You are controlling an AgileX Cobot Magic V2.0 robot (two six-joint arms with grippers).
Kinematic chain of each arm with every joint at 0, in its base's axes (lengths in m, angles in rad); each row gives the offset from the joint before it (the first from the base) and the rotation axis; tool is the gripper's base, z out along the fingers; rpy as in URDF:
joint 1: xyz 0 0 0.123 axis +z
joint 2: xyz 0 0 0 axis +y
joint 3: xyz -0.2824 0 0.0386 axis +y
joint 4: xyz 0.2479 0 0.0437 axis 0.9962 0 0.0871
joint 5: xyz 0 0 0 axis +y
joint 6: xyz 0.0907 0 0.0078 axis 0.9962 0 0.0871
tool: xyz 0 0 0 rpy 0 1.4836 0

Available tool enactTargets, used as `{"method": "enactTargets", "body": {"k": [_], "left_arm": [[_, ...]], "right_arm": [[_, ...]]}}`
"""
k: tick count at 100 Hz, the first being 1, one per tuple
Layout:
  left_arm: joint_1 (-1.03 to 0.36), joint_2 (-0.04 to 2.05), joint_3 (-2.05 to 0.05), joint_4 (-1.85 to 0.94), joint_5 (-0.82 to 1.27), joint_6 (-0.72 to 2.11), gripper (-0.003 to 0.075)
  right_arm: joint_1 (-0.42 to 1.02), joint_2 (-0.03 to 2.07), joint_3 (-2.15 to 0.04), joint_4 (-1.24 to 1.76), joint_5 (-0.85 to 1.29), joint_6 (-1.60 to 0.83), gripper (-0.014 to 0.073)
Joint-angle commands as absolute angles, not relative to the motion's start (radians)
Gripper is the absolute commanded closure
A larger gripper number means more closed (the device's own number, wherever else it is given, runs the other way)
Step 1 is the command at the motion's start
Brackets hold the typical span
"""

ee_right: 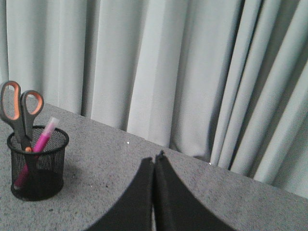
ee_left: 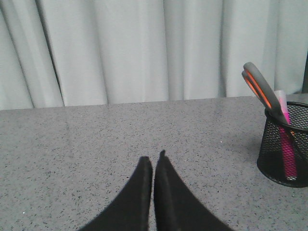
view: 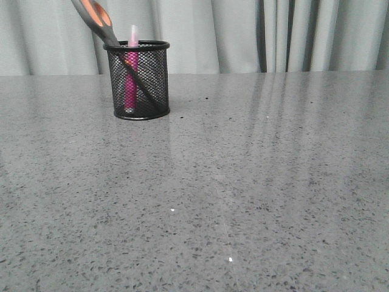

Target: Put pen and scissors into bin

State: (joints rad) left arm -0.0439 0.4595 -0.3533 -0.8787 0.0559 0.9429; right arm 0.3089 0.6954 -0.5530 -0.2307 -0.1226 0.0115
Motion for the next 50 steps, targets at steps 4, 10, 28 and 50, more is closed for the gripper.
{"method": "enactTargets", "body": {"k": [4,10,28,50], "left_arm": [[-0.042,0.372,-0.32,-0.908,-0.009,0.935,0.0739],[-0.042,0.326,-0.294,-0.936,-0.009,0.935,0.0739],[-0.042,0.225,-0.264,-0.974,0.009,0.935,0.0739],[-0.042,0.192,-0.264,-0.972,0.023,0.935,0.0739]], "right_arm": [[0.276,0.534,-0.41,-0.211,-0.246,0.0,0.0662],[0.272,0.454,-0.33,-0.199,-0.256,0.0,0.0662],[0.272,0.275,-0.186,-0.158,-0.275,0.0,0.0662],[0.272,0.207,-0.164,-0.15,-0.281,0.0,0.0662]]}}
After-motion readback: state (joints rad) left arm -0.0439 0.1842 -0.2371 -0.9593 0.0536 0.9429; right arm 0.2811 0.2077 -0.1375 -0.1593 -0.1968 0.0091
